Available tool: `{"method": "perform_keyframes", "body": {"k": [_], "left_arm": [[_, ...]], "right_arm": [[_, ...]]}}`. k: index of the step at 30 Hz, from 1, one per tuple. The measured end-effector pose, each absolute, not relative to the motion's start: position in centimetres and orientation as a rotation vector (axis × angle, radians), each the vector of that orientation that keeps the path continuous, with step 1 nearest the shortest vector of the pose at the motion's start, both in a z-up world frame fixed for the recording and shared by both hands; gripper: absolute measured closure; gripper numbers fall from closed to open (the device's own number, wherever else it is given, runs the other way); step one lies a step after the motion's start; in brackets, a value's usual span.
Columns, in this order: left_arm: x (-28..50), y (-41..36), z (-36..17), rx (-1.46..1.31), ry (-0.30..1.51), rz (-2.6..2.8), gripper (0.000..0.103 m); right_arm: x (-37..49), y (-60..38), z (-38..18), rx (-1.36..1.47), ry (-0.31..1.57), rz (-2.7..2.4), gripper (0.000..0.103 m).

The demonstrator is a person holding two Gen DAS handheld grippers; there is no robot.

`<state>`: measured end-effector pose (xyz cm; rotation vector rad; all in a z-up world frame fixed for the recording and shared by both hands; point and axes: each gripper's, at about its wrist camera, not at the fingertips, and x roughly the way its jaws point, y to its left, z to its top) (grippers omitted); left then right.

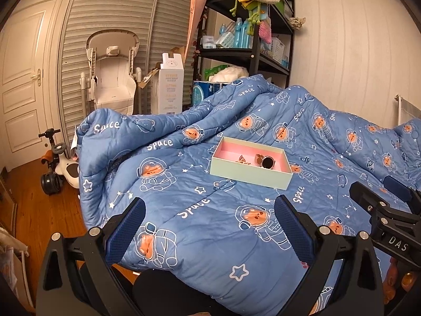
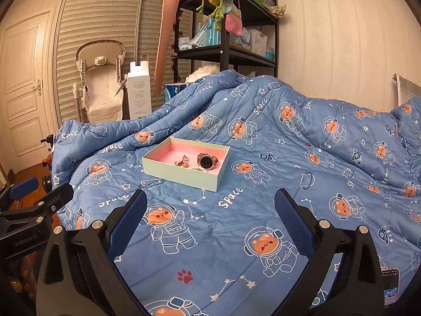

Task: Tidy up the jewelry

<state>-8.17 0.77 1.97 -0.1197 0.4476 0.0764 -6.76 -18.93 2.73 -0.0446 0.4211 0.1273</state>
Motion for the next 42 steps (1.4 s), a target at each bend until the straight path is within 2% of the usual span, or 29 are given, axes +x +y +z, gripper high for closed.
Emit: {"method": "perform_keyframes", "body": {"k": [42], "left_arm": [[-8.18, 0.53, 1.54, -0.122, 0.457, 0.078, 0.007]], "right_arm": [[-6.82, -18.86, 2.49, -0.060, 0.428, 0.137, 0.007]]}}
